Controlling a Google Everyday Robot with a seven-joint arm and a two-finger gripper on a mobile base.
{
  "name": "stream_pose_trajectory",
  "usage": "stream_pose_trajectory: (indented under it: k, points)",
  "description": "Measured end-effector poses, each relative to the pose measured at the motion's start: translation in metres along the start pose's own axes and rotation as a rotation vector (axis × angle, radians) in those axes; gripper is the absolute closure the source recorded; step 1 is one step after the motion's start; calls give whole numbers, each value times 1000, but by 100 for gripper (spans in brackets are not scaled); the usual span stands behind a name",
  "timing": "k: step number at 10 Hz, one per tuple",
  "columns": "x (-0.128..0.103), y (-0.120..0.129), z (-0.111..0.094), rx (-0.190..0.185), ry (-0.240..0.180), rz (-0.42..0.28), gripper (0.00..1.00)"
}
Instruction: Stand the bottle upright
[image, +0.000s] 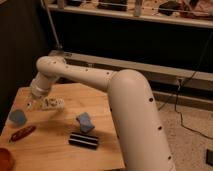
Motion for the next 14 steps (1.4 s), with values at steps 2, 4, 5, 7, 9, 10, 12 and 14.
stream_pose_trajectory:
  k: [2,4,5,7,9,10,12,14]
  points:
    - [1,-2,-6,12,-67,23,92]
    - [4,-2,-9,18,-115,40,92]
    - [5,-2,-10,18,-137,48,92]
    - [9,-1,-11,15,-175,59,92]
    - [10,-3,-16,19,-221,68,92]
    - [11,-3,-18,23,-243,71,92]
    - [14,-5,-22,30,-280,77,92]
    - [17,-5,-26,36,-317,80,92]
